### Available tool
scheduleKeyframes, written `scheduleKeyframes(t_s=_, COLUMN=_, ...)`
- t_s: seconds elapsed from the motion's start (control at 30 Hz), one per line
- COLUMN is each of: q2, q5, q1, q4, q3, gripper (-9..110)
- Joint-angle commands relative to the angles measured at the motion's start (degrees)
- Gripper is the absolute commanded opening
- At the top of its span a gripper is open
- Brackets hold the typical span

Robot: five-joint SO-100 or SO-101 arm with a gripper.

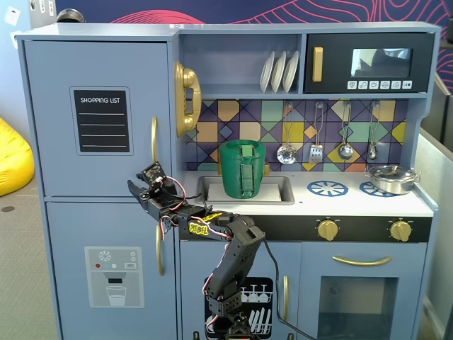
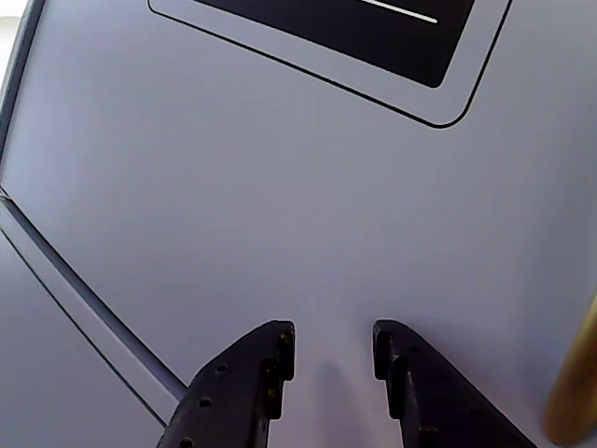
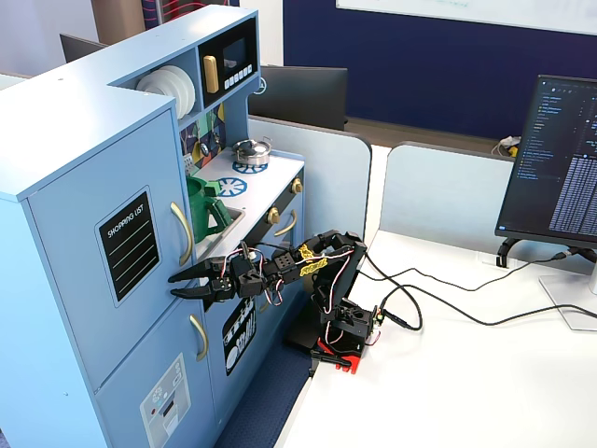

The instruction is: Close the left cabinet door

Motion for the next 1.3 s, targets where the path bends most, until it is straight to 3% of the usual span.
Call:
scheduleKeyframes(t_s=0.0, q2=3.43, q5=0.0, q1=0.35, q4=-0.09, q3=0.62, gripper=0)
scheduleKeyframes(t_s=0.23, q2=18.11, q5=2.46, q1=-1.14, q4=12.13, q3=8.53, gripper=0)
scheduleKeyframes(t_s=0.57, q2=45.97, q5=6.94, q1=9.84, q4=33.84, q3=24.17, gripper=0)
scheduleKeyframes(t_s=0.8, q2=54.84, q5=11.07, q1=25.84, q4=61.87, q3=26.81, gripper=0)
scheduleKeyframes(t_s=1.03, q2=59.68, q5=8.79, q1=43.51, q4=95.27, q3=36.21, gripper=0)
scheduleKeyframes(t_s=1.27, q2=65.39, q5=16.08, q1=46.67, q4=111.88, q3=41.48, gripper=0)
